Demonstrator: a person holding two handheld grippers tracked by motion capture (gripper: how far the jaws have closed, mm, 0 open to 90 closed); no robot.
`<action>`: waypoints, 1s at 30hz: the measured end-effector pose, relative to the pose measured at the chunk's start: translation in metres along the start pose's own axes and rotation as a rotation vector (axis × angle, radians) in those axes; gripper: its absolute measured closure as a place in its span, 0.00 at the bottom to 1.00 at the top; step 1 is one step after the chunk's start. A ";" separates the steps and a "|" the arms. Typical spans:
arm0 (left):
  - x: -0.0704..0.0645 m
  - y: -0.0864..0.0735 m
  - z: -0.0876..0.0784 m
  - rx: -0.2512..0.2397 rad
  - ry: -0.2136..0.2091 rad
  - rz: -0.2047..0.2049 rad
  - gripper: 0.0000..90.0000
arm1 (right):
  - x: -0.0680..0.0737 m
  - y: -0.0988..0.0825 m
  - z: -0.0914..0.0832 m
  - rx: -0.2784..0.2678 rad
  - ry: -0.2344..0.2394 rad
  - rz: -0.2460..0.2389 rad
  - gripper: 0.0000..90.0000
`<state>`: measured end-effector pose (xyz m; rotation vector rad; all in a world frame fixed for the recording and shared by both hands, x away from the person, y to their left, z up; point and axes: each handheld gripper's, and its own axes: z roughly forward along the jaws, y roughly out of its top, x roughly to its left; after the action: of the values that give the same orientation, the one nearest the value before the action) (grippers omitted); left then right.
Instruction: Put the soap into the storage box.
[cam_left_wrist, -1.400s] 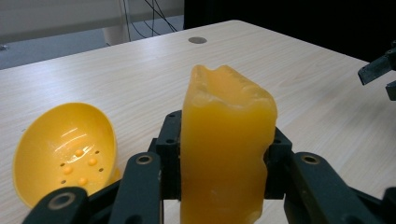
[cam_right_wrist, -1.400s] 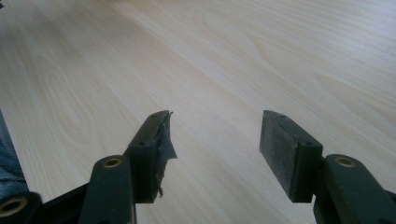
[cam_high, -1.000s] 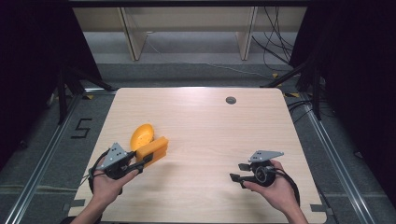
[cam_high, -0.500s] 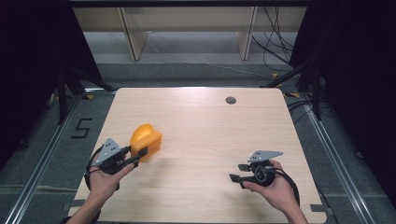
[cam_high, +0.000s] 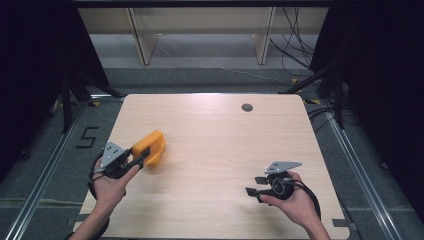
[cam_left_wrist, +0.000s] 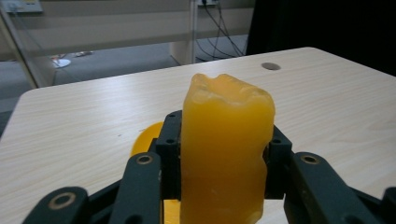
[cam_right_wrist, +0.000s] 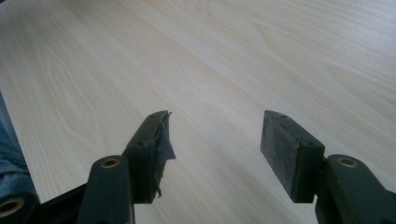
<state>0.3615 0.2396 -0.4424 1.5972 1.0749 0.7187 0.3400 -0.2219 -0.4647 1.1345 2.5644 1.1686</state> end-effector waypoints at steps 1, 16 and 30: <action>0.001 0.000 0.001 0.003 0.011 -0.004 0.67 | 0.000 0.000 0.001 0.000 -0.004 -0.001 0.48; 0.011 -0.001 0.030 0.002 0.131 -0.079 0.67 | 0.000 0.000 0.002 0.010 0.001 -0.002 0.47; 0.011 -0.008 0.046 0.002 0.182 -0.088 0.67 | 0.001 -0.001 0.005 0.038 0.016 -0.002 0.47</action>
<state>0.4033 0.2306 -0.4634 1.4977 1.2699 0.8153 0.3403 -0.2187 -0.4689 1.1345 2.6098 1.1373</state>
